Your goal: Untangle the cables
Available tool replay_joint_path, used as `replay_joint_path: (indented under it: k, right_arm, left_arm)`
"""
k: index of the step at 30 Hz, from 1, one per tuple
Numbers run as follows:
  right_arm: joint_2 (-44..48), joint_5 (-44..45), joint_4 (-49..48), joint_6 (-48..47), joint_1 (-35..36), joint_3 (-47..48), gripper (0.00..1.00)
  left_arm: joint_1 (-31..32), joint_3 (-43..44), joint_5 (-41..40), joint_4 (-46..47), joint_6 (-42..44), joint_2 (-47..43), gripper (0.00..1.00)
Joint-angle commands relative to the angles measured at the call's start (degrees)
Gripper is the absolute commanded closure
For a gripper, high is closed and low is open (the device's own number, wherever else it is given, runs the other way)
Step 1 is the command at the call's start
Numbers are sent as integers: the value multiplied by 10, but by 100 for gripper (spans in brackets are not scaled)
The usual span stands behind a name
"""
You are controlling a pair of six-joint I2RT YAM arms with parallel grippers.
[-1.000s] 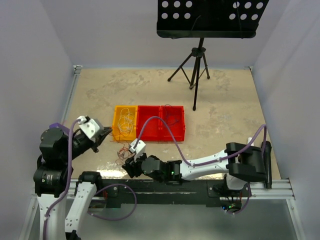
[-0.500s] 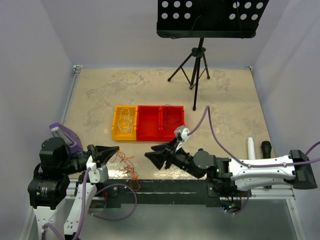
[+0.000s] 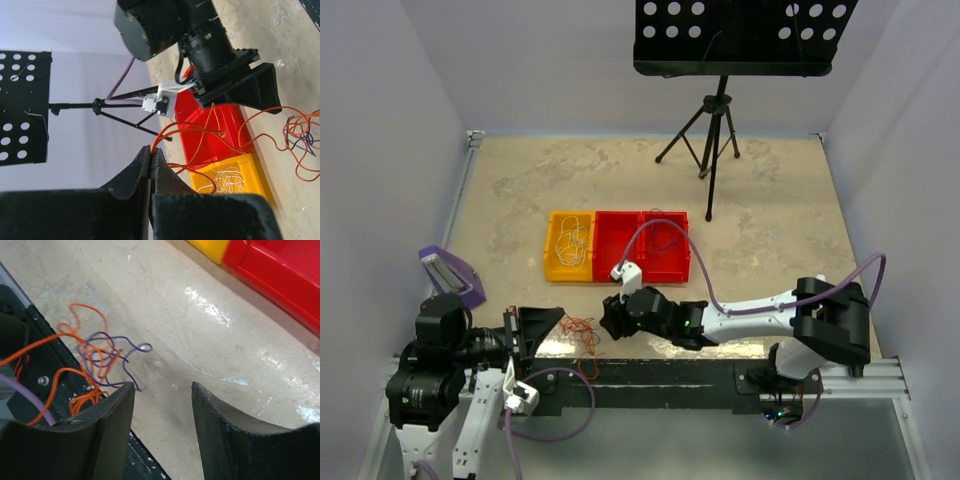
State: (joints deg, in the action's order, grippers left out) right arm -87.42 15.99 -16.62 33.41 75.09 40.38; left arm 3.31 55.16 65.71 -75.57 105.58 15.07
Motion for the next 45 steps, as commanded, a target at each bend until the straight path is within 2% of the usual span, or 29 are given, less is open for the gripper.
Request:
replay_joint_path:
  k: [1, 8, 14, 24, 45]
  right_arm:
    - [29, -34, -32, -5, -27, 46, 45]
    - [52, -68, -68, -17, -49, 15, 44]
    - [0, -103, -74, -48, -49, 27, 46]
    - [-114, -71, -46, -82, -48, 104, 49]
    - [-203, -115, 9, -143, -36, 188, 49]
  left_arm:
    - [8, -32, 20, 1, 387, 1, 100]
    - [10, -65, 34, 2, 509, 7, 100]
    - [17, -74, 21, 1, 510, -5, 100]
    - [19, -84, 6, 1, 508, -25, 100]
    - [20, -100, -21, 2, 508, -38, 100]
